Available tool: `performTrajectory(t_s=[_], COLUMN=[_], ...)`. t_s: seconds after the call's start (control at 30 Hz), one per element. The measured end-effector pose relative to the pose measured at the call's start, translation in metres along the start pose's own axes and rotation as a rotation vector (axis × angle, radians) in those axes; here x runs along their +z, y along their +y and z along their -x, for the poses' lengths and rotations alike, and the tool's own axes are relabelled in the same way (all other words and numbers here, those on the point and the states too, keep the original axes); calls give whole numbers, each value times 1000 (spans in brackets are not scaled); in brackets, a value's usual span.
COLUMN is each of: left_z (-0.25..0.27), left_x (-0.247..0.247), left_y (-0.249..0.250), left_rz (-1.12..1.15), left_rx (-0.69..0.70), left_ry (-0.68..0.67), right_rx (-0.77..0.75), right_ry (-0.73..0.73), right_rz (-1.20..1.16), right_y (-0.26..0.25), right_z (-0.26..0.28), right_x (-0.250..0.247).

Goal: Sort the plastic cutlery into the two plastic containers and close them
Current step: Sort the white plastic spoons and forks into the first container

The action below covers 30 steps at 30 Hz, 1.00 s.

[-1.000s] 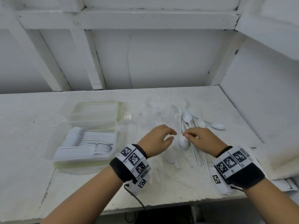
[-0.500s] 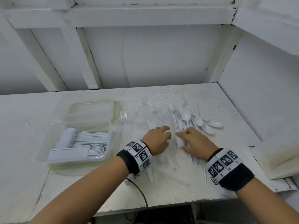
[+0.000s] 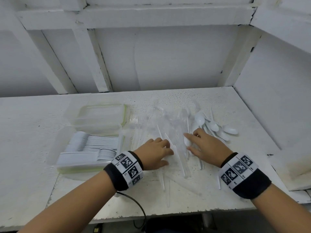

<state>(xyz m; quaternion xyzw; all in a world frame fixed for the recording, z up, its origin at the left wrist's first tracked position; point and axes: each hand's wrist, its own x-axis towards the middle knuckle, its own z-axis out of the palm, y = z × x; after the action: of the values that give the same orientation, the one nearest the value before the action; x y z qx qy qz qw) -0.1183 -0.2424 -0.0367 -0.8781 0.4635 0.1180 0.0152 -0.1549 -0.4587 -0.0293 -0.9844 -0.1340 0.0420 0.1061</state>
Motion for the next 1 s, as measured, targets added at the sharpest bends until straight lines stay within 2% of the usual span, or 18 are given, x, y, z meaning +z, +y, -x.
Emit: performTrajectory(t_s=[0.1,0.23,0.37,0.5,0.57,0.67,0.7,0.83,0.9,1.0], left_z=[3,5,5,9,13,17,17,14,13,11], left_x=[-6,-6,-8,2,8,16,18,14,12,15], left_y=[1,0,1,3,3,3,3,-3,-6,-9], left_rz=[17,54,41,194,278,244,246,183,79,8], left_rx=[3,132,123,72,28,-64,-82,-158,-213,-250], left_ry=[130,548,653,586,461,182,147,224,184,108], right_rx=[-79,-161,-173,-132,-88,-40,-19,1,-47,-90], right_ry=[157,268,221,-11,-127,-115,-106,-100,-131,-170], right_rz=[-11,10,63,-17,-39,-139,-167,-30,115,175], right_y=[-5,-9,-10,-9,-9,-6,-4,5,5,5], right_z=[1,-1,-4,-7,-7,-8,-9,-10,-12,-17], right_x=[-5,-8,1,12,12,11,10,9,11,13])
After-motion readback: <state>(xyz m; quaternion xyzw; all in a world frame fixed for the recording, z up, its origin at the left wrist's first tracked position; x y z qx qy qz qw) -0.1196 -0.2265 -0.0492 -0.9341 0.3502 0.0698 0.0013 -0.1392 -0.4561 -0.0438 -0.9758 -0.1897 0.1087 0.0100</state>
